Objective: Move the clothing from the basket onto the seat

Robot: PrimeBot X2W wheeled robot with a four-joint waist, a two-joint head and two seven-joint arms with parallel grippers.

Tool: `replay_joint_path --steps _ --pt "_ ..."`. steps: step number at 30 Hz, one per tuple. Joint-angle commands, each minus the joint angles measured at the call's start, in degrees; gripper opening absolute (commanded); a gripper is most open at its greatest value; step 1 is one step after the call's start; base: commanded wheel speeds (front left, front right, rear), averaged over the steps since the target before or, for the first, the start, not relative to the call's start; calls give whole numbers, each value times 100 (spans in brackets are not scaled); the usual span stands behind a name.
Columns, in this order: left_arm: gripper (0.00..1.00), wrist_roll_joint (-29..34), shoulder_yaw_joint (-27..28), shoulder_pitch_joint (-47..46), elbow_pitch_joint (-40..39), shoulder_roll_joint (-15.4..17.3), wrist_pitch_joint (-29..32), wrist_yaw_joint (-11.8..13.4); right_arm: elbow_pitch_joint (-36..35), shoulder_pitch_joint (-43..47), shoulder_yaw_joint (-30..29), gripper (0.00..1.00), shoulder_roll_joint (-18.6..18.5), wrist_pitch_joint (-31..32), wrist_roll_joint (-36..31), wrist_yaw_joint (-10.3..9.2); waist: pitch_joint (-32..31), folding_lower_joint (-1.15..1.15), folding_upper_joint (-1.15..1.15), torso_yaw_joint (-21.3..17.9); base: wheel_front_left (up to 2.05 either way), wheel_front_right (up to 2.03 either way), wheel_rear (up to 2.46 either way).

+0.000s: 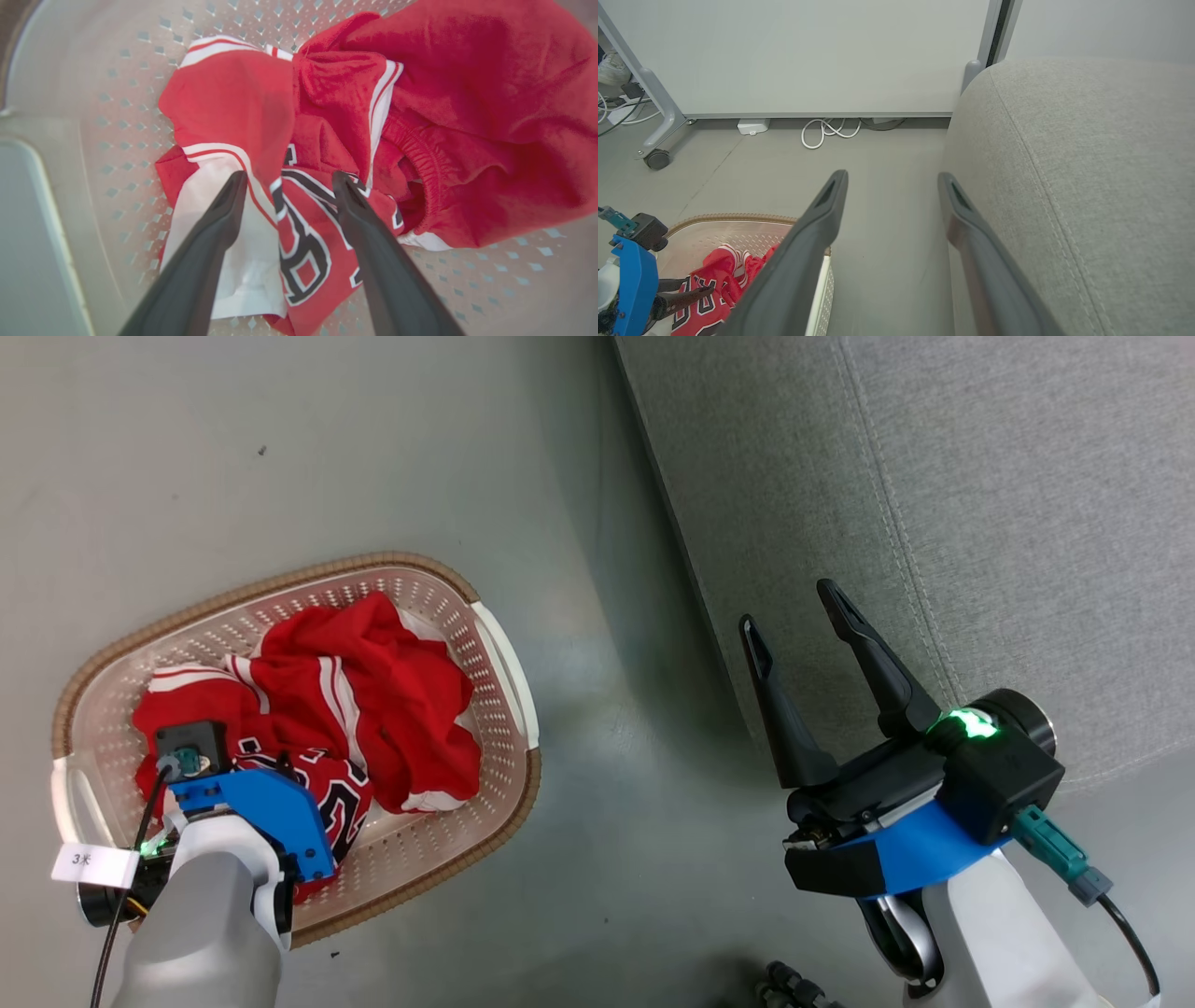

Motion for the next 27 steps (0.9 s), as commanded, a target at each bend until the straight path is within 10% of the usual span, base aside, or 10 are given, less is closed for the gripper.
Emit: replay_joint_path --steps 1,3,27 --pt "100 -69 31 -149 54 32 10 14 -5 -116 29 100 -6 -40 55 3 114 -1 0 -25 0 0 0" --pt "0 -81 18 -215 103 17 -10 -7 12 -130 54 100 -6 -41 66 3 151 -1 0 -15 0 0 0" --pt "0 -305 -253 -161 410 -413 -566 -669 234 -105 -101 100 -9 -44 -100 3 -808 -1 0 636 0 0 0"
